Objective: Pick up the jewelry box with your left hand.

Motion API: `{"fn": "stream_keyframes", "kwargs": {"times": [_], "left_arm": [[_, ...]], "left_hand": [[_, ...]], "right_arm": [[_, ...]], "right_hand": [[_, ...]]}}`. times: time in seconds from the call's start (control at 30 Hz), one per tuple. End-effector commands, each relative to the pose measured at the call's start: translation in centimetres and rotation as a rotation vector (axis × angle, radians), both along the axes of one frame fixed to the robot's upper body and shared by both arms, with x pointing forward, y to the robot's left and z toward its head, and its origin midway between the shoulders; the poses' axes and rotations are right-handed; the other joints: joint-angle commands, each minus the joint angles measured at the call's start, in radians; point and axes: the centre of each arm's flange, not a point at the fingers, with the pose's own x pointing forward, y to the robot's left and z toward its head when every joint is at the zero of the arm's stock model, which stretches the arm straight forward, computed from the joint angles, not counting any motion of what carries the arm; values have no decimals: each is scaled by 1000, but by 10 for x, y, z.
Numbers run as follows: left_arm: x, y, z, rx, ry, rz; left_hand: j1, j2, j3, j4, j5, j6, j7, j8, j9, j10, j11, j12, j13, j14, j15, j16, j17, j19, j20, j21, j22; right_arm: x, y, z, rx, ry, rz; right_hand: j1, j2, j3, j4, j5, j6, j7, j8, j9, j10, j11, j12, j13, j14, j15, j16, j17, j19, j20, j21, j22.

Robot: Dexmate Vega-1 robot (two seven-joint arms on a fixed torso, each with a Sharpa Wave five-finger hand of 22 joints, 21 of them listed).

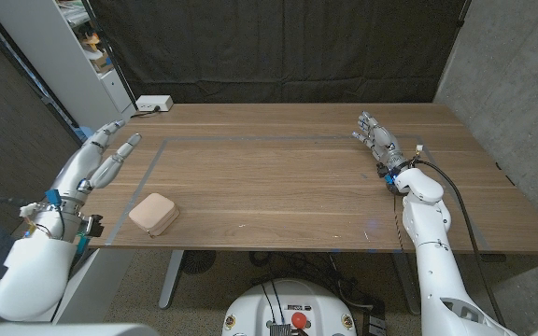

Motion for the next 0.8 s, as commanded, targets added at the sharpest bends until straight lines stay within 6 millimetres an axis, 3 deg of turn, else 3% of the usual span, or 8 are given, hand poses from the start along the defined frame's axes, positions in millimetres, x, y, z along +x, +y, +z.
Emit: {"fn": "stream_keyframes", "kwargs": {"times": [0.03, 0.8], "left_arm": [[-2, -2, -1, 83, -35, 123], [5, -6, -3, 129, -3, 187]], "left_hand": [[9, 1, 2, -8, 1, 15, -3, 6, 6, 12, -1, 5, 4, 12, 6, 10, 4, 8, -2, 0, 5], [22, 8, 9, -19, 5, 40, -12, 9, 6, 35, -6, 10, 4, 34, 2, 13, 3, 12, -5, -3, 5]], "right_arm": [[-3, 0, -1, -8, 1, -6], [-1, -1, -3, -6, 9, -6]], "right_hand": [[-1, 2, -4, -3, 7, -2, -5, -1, 2, 4, 2, -4, 1, 5, 0, 3, 1, 11, 0, -3, 3], [-1, 3, -6, -5, 7, -10, -6, -4, 2, 4, 1, -6, 1, 5, -1, 3, -2, 15, 0, -12, 3]]}}
